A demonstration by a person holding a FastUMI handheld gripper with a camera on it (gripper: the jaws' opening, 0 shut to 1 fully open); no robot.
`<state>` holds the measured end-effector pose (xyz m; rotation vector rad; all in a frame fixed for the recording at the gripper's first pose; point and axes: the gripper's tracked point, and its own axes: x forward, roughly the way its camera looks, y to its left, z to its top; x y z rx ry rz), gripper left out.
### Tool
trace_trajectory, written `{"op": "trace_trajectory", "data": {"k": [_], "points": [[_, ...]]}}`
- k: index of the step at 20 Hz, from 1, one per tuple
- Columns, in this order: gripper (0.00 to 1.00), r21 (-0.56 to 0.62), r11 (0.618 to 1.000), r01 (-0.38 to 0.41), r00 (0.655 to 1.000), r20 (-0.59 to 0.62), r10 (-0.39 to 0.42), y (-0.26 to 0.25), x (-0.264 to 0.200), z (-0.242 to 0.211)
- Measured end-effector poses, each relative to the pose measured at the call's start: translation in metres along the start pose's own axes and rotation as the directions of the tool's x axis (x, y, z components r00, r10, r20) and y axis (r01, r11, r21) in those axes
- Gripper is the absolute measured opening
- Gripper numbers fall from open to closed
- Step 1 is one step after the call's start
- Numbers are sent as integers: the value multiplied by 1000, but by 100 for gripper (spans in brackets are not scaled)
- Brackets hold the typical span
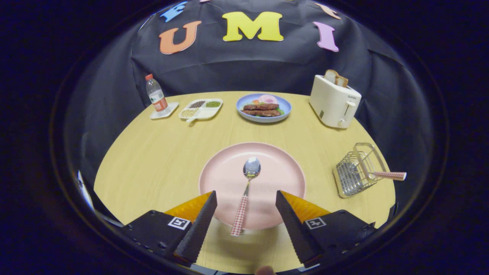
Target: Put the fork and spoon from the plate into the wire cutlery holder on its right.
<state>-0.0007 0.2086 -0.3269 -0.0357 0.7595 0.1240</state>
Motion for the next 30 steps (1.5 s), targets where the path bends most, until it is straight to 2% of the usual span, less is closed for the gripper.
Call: {"op": "trace_trajectory", "data": {"k": [5, 11, 13, 15, 21, 26, 30], "points": [[72, 31, 999, 32, 997, -71, -29, -1, 20, -22], [11, 54, 997, 60, 990, -130, -53, -4, 25, -31], [11, 58, 997, 58, 989, -141, -49, -7, 32, -35], [2, 69, 996, 55, 985, -165, -43, -8, 31, -35], [2, 96, 995, 31, 982, -187, -12, -25, -2, -10], [2, 70, 997, 36, 989, -142, -26, -78, -59, 43], [2, 64, 996, 55, 978, -203, -41, -129, -92, 62]]}}
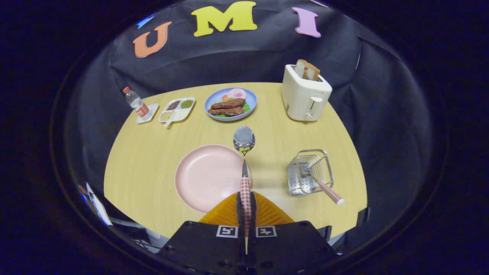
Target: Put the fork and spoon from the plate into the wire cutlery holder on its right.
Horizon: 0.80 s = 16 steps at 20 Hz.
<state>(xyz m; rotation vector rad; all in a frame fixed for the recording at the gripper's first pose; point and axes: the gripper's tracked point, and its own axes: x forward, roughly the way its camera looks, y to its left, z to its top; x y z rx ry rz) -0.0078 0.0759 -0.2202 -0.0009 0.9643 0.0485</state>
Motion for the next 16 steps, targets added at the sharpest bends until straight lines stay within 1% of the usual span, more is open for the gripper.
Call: {"op": "trace_trajectory", "data": {"k": [5, 8, 12, 15, 16], "points": [[2, 5, 999, 51, 993, -111, -50, -72, -25, 13], [2, 32, 998, 51, 976, -213, -44, -97, -33, 10], [2, 43, 998, 40, 937, -348, -23, -114, -33, 0], [2, 40, 999, 7, 895, -445, 12, -108, -28, -9], [2, 54, 999, 2, 879, -477, 24, -107, -27, -11]]}}
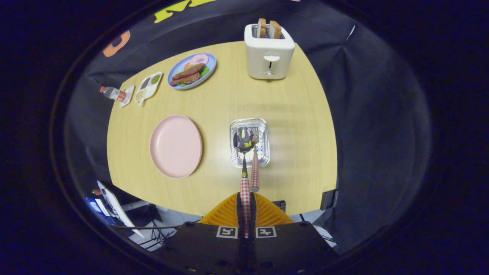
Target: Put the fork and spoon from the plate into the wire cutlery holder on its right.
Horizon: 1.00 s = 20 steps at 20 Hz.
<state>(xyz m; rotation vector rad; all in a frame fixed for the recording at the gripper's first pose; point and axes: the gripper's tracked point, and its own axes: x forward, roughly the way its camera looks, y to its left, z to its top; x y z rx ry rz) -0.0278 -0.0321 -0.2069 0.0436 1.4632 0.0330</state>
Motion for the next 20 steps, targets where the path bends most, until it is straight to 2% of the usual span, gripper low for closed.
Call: {"op": "trace_trajectory", "data": {"k": [2, 4, 8, 11, 14, 16, 17, 18, 20], "points": [[2, 55, 998, -25, 996, -80, 30, 6, 6, -4], [2, 70, 997, -12, 993, -120, 21, 5, 12, 1], [3, 48, 999, 13, 992, -126, -6, 5, 17, 19], [6, 79, 997, 26, 988, -157, -14, 5, 22, 21], [10, 97, 995, 15, 986, -167, 1, 8, 25, 23], [13, 81, 997, -8, 992, -126, 18, 11, 24, 32], [24, 68, 998, -8, 995, -95, 14, 10, 21, 38], [27, 57, 998, -14, 998, -54, 17, 10, 17, 43], [41, 25, 999, -42, 998, 39, 41, 16, 7, 55]]}}
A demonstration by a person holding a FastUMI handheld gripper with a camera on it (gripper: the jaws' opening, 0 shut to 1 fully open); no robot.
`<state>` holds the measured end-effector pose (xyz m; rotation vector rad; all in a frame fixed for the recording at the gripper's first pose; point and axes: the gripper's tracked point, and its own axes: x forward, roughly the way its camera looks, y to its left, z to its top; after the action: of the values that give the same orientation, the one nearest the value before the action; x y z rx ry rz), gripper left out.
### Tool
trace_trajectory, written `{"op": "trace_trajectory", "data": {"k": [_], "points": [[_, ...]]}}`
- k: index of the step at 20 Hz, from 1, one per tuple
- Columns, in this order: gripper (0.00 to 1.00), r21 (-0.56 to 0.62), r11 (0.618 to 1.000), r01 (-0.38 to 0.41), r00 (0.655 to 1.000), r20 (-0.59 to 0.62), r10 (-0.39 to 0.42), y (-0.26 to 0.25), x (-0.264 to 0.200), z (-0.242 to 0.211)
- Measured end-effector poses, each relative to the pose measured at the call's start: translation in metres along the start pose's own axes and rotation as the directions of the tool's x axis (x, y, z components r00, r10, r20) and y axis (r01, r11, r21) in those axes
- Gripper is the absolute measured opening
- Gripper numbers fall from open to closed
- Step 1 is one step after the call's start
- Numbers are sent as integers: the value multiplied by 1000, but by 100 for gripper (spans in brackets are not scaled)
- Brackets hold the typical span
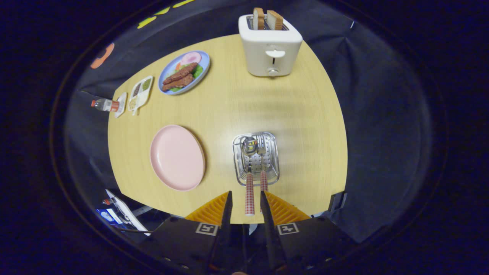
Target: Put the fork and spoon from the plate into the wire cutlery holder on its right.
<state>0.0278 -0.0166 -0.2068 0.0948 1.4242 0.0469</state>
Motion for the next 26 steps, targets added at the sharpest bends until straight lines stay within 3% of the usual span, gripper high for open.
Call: {"op": "trace_trajectory", "data": {"k": [3, 6, 10, 14, 17, 21, 23, 26], "points": [[59, 5, 998, -69, 984, 164, 67, 15, -20, 21], [76, -44, 995, -89, 918, 384, 99, 20, -44, 42], [94, -131, 991, -41, 725, 678, 119, 28, -103, 53], [94, -121, 992, -18, 484, 868, 115, 33, -175, 45], [94, -138, 990, 19, 354, 927, 123, 33, -212, 24], [94, -190, 982, -21, 270, 944, 189, 52, -221, -1], [94, -186, 982, -6, 226, 957, 183, 51, -226, -7], [94, -177, 984, -5, 195, 965, 175, 53, -223, -16]]}}
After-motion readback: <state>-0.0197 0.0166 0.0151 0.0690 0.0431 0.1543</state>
